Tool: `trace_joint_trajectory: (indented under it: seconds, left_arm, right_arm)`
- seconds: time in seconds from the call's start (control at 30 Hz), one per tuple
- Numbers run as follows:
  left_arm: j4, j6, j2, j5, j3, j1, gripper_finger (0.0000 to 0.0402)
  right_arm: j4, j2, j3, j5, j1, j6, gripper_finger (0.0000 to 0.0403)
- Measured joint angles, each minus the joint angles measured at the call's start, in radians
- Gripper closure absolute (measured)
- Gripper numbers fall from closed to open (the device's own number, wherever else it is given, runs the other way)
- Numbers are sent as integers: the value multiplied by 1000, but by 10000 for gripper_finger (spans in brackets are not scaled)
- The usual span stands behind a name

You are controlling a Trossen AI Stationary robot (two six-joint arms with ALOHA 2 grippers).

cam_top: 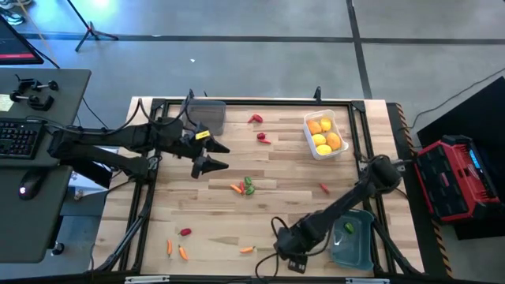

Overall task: Sort produce into baskets
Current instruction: Put the red chili pepper into the blue bin

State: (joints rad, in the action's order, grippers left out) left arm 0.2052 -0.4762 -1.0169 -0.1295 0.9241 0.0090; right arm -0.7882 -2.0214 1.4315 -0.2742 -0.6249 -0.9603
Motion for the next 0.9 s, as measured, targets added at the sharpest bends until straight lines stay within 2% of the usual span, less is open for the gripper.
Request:
trace_joint_trajectory:
  seconds: [0.33, 0.6, 0.8, 0.9]
  left_arm:
    - [0, 0, -4, 10, 0, 0, 73]
    - [10, 0, -4, 10, 0, 0, 73]
    - [11, 2, -4, 10, 0, 0, 73]
    - [11, -1, -4, 10, 0, 0, 73]
  right_arm:
    - [5, -29, 0, 180, 8, -3, 167]
    - [4, -35, 0, 184, 14, 37, 169]
    - [-21, -29, 0, 146, 51, 25, 202]
    - [-89, 3, 0, 150, 92, 26, 215]
